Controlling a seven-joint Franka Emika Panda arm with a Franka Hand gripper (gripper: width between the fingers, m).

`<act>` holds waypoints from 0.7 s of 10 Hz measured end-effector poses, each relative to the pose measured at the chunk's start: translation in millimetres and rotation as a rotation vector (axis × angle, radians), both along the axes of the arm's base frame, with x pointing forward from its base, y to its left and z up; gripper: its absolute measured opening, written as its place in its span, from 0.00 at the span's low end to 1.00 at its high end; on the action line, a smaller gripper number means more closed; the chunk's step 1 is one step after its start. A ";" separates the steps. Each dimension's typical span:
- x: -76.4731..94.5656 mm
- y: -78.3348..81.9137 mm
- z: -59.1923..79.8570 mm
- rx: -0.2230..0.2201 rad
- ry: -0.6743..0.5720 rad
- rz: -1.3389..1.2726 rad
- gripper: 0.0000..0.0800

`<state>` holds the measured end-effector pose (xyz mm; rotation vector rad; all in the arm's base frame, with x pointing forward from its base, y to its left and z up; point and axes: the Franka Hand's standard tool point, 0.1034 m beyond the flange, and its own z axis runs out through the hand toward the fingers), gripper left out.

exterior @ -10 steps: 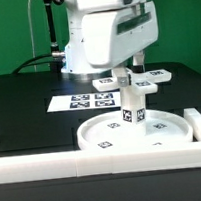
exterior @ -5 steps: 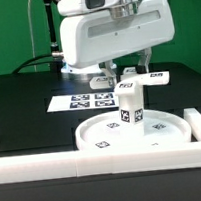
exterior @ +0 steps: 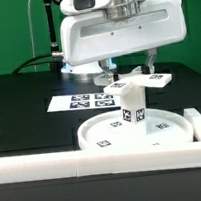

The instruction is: Assemble round table

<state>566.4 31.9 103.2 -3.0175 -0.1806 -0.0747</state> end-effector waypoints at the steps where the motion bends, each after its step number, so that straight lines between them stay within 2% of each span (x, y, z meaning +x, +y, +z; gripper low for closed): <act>1: 0.0 0.2 0.1 0.004 0.010 -0.083 0.56; 7: -0.8 2.1 -0.2 0.037 0.084 -0.670 0.56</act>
Offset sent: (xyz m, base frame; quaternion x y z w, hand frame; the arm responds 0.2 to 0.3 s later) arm -0.0051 0.0032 0.0001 -0.0129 -0.0051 0.2776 0.9606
